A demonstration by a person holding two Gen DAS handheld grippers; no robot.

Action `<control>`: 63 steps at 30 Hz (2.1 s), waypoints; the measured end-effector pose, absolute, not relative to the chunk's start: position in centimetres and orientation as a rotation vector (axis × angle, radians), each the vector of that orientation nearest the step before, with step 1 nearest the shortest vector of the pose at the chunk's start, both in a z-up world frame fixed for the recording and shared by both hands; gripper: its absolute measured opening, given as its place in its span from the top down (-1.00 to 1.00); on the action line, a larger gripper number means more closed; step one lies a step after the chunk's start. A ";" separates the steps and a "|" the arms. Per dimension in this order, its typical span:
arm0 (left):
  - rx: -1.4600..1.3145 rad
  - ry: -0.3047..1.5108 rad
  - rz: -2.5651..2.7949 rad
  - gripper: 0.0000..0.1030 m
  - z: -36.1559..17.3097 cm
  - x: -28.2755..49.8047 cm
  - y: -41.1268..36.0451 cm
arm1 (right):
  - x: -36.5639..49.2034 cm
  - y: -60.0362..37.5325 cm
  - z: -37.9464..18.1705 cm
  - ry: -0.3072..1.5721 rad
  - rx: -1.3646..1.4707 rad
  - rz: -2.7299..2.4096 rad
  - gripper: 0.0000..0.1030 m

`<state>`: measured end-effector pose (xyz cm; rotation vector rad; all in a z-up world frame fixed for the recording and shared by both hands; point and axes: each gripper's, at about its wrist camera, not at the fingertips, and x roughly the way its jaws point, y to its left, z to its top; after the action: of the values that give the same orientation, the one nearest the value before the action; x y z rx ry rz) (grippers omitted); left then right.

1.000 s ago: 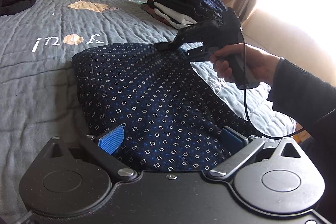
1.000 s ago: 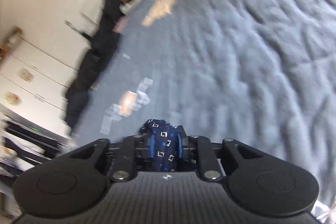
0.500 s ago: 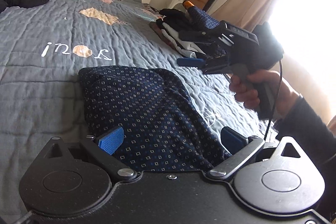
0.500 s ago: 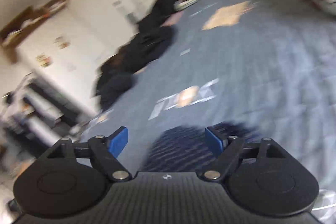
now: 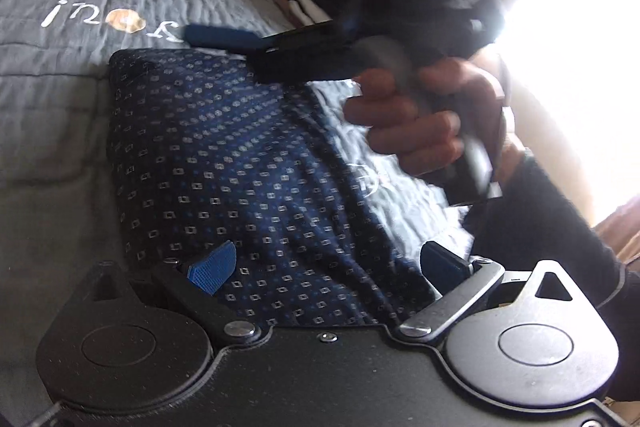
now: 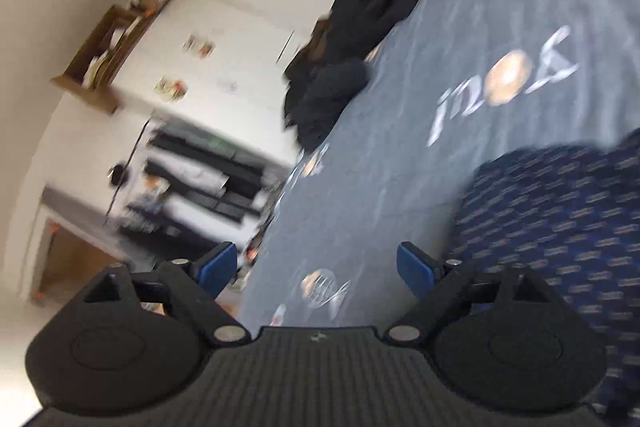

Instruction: Fold clothes

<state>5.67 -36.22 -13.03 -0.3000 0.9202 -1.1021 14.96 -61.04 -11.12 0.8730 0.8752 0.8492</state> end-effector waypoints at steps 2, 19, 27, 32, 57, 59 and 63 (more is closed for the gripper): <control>-0.333 0.913 -1.129 -0.92 -12.8 5.8 -35.9 | 15.8 -59.1 -11.9 0.931 0.864 0.874 -0.69; -0.461 1.158 -1.178 -0.92 -18.2 8.1 -36.0 | 19.3 -59.5 -17.3 1.020 0.868 0.758 -0.64; -0.474 1.179 -1.202 -0.92 -18.3 6.6 -35.1 | 21.7 -60.2 -18.1 0.970 0.880 0.650 -0.60; -0.578 1.079 -1.284 -0.92 -15.8 7.5 -33.9 | 21.1 -60.2 -15.5 0.975 0.867 0.708 -0.65; -0.674 1.067 -1.207 -0.92 -16.1 9.4 -32.4 | 15.3 -57.1 -12.6 1.063 0.869 0.909 -0.62; -0.689 1.072 -1.192 -0.92 -16.1 9.7 -32.2 | 14.5 -56.7 -12.0 1.074 0.862 0.937 -0.65; -0.613 1.117 -1.128 -0.93 -17.1 9.5 -32.9 | 13.8 -55.5 -13.9 1.171 0.815 0.895 -0.66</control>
<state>9.49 -32.91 -17.08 -0.6135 1.1165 -1.1275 13.79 -55.52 -13.94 0.8150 1.1713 0.8954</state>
